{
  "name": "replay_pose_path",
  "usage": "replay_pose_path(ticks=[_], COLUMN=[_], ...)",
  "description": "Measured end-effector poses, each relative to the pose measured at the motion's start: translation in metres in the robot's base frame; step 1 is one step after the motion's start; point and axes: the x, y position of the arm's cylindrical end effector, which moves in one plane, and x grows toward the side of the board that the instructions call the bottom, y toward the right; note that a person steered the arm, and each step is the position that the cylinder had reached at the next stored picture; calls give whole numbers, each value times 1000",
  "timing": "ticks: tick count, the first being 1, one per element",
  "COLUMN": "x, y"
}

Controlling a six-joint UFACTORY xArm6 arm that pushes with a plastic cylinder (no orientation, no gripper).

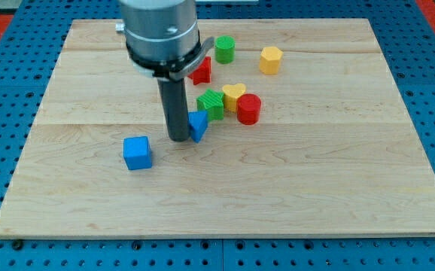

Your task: Place the triangle bottom of the heart

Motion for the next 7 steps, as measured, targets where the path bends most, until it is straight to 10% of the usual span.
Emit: replay_pose_path(ticks=[4, 7], x=[46, -4], y=[92, 58])
